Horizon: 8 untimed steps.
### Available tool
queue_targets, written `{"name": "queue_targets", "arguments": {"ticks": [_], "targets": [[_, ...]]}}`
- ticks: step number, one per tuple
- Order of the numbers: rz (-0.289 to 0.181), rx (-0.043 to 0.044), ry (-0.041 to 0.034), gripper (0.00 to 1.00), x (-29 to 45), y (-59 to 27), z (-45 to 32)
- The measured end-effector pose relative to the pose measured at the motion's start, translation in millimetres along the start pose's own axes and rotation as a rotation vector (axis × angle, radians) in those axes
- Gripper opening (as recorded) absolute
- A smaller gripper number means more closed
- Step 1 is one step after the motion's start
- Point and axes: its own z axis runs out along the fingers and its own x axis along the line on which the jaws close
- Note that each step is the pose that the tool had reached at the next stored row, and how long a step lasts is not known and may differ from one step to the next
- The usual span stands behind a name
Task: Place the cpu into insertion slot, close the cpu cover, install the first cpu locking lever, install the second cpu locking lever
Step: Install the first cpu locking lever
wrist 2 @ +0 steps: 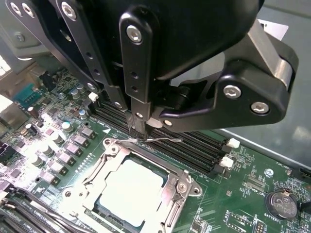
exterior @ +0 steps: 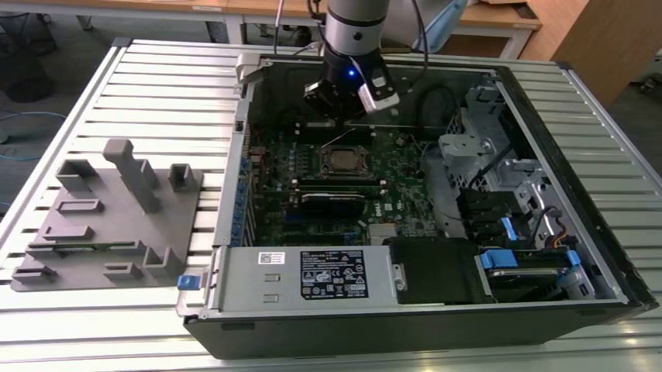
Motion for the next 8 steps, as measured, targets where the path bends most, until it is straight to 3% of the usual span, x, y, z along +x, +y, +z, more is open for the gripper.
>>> {"name": "queue_targets", "arguments": {"ticks": [8], "targets": [[0.000,0.0001,0.0000,0.11,-2.8,0.1,1.4]]}}
